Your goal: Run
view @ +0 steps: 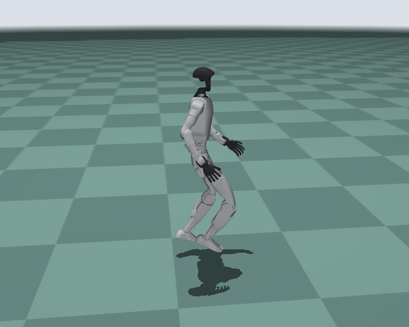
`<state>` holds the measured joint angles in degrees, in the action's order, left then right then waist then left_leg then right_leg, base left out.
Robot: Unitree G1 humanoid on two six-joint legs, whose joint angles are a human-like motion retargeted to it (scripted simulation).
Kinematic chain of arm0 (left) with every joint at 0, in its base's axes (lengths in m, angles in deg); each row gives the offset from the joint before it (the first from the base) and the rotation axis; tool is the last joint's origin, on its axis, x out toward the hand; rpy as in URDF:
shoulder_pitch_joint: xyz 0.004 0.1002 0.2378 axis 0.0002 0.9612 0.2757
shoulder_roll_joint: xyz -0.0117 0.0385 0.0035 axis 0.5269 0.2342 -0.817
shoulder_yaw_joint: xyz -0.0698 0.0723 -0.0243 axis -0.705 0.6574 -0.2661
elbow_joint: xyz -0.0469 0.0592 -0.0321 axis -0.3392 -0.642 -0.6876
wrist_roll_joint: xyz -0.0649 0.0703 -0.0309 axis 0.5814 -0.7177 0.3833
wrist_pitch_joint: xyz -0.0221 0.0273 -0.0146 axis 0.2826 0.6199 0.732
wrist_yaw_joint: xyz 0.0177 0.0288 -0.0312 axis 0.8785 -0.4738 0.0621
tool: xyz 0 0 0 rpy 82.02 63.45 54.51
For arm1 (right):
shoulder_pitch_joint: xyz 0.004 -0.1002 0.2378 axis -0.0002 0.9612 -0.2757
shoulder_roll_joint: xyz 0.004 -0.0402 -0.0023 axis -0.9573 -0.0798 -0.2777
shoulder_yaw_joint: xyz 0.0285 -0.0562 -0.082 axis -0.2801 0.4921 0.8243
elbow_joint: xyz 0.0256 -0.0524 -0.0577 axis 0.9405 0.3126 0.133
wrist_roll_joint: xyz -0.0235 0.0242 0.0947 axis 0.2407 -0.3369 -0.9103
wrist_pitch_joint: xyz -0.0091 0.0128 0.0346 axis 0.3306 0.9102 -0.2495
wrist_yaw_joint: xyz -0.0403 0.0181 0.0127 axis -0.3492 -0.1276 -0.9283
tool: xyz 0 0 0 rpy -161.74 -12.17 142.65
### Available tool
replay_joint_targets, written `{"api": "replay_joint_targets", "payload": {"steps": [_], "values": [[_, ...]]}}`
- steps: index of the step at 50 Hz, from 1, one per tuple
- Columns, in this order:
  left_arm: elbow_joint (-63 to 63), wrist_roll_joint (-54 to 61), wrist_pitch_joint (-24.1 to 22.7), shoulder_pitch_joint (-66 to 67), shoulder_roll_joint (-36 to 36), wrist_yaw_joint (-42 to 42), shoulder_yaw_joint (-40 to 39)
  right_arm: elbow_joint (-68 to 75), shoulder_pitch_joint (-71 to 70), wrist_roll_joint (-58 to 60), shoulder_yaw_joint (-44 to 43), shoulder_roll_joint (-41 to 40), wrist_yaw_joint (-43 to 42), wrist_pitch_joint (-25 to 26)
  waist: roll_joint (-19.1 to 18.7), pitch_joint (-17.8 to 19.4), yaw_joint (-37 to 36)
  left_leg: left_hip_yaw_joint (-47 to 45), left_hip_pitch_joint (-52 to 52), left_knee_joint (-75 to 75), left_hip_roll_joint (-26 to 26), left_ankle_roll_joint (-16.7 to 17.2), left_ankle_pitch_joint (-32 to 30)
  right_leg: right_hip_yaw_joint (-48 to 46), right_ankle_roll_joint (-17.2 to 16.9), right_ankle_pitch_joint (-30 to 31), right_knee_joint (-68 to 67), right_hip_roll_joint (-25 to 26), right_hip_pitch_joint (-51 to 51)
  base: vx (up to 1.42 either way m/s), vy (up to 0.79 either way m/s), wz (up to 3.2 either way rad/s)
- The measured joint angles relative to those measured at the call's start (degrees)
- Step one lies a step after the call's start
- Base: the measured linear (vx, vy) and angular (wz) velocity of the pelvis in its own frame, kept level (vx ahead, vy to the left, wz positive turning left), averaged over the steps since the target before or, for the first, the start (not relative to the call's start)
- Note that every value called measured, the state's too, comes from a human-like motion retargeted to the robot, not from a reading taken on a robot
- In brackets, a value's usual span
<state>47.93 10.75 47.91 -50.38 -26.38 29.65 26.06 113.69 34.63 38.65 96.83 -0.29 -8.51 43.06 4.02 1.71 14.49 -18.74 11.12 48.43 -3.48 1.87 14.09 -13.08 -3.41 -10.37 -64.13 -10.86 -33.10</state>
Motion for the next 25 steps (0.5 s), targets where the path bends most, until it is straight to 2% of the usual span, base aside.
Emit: {"api": "replay_joint_targets", "payload": {"steps": [3, 5, 7, 8, 10, 12, 13, 15, 16, 18, 20, 23, 25], "values": [[-1.21, 1.77, -0.85, 0.9, -1.66, -2.65, 1.56, -3.05, 8.21, -0.72, -2.56, 2.2, 2.61, 0.85, -2.15, -0.96, 0.14, -0.36, -3.79, -0.31, -4.25, 3.44, -9.15, -0.12, -7.95, 18.57, 21.12, 5.92, 0.39, 1.19, -0.07, 0.53], [-0.66, 3.16, -1.15, 0.91, -1.54, -4.4, 2.81, -5.45, 12.95, -0.87, -4.8, 3.59, 3.61, 1.48, -4.71, -1.4, -1.3, -0.56, -3.35, 4.62, -9.42, 3.61, -9.48, -0.95, -11.47, 29.03, 33.11, 10.55, 2.19, 1.13, -0.1, 0.33], [0.52, 3.5, -1.07, 0.23, -0.51, -5.25, 3.9, -6.93, 15.54, -1.05, -6.15, 5.06, 3.72, 2.05, -6.3, -1.42, -2.83, -0.59, -2.28, 11.71, -13.84, 1.93, -5.75, -1.68, -11.43, 33.81, 37.63, 13.3, 3.93, 1.09, -0.12, 0.38], [0.92, 3.19, -1.09, -0.07, 0.01, -5.11, 4.37, -6.97, 15.8, -0.92, -6.16, 5.89, 3.43, 2.08, -6.59, -1.54, -3.47, -0.67, -1.61, 15.47, -15.11, 0.56, -3.19, -1.37, -10.96, 33.08, 35.98, 13.32, 3.83, 1.06, -0.09, 0.42], [0.68, 2.35, -0.79, -1.4, 1.53, -3.92, 5.39, -6.91, 14.61, -0.83, -5.65, 7.91, 2.15, 2.12, -6.8, -1.04, -4.79, -0.16, 0.3, 23.01, -17.23, -2.58, 2.77, -1.4, -6.67, 26.12, 30.38, 12.82, 3.82, 1.01, -0.1, 0.43], [-2.64, 0.16, 0.21, -3.62, 2.81, -1.23, 6.84, -5.86, 9.78, -0.27, -3.83, 9.4, -0.67, 1.9, -6.71, 0.65, -6.0, 1.08, 3.36, 28.27, -17.97, -5.45, 8.82, -1.2, -2.6, 13.82, 22.43, 12.14, 3.75, 0.93, -0.14, 0.5], [-5.68, -1.51, 0.97, -5.31, 2.95, 0.14, 7.83, -4.83, 5.79, 0.19, -2.41, 9.37, -2.53, 1.71, -6.21, 1.77, -6.2, 1.43, 5.13, 28.8, -17.18, -6.52, 11.28, -0.87, -2.02, 9.39, 18.99, 11.38, 4.0, 0.88, -0.14, 0.55], [-13.47, -4.91, 2.16, -7.88, 2.24, 0.54, 9.55, -2.66, -3.14, 1.71, 1.15, 7.41, -5.69, 0.89, -4.85, 3.04, -6.47, 1.01, 7.79, 23.28, -13.58, -7.59, 13.71, 0.02, -2.13, 6.88, 17.41, 9.8, 5.9, 0.82, -0.13, 0.27], [-17.34, -6.45, 2.69, -7.79, 1.53, -0.7, 10.31, -2.2, -6.5, 2.29, 2.68, 5.99, -6.29, 0.48, -4.63, 3.06, -6.81, 0.92, 8.19, 17.64, -11.61, -7.14, 12.98, 0.65, -2.83, 8.9, 19.04, 9.86, 7.43, 0.78, -0.11, -0.18], [-24.6, -9.4, 3.77, -6.9, -0.17, -3.8, 11.76, -1.75, -12.06, 3.2, 5.24, 3.25, -6.56, -0.07, -4.38, 2.72, -7.48, 1.02, 8.17, 5.22, -7.74, -5.52, 9.61, 1.98, -4.5, 13.99, 22.75, 10.15, 10.3, 0.73, -0.11, -0.5], [-30.6, -12.43, 4.69, -5.28, -1.98, -7.56, 12.85, -1.38, -16.37, 3.66, 7.34, 0.78, -5.55, -0.29, -3.98, 2.09, -8.03, 1.88, 7.04, -7.98, -3.51, -2.99, 2.48, 3.02, -5.93, 19.26, 26.06, 9.83, 12.29, 0.68, -0.11, -0.72], [-36.15, -15.7, 5.54, -2.47, -4.22, -12.52, 14.08, -0.67, -21.17, 4.39, 9.99, -1.39, -3.29, -0.57, -3.43, 1.51, -8.96, 4.99, 4.3, -25.51, 2.23, 1.37, -13.62, 3.93, -7.22, 24.43, 29.51, 8.69, 13.15, 0.61, -0.09, -0.9], [-38.35, -16.64, 5.79, -0.65, -5.31, -14.87, 14.67, -0.01, -23.74, 5.25, 11.47, -2.07, -2.08, -0.66, -3.46, 1.62, -9.84, 7.83, 2.83, -32.63, 4.6, 3.33, -21.75, 4.06, -6.75, 23.64, 31.19, 8.22, 13.45, 0.55, -0.06, -1.02]]}}
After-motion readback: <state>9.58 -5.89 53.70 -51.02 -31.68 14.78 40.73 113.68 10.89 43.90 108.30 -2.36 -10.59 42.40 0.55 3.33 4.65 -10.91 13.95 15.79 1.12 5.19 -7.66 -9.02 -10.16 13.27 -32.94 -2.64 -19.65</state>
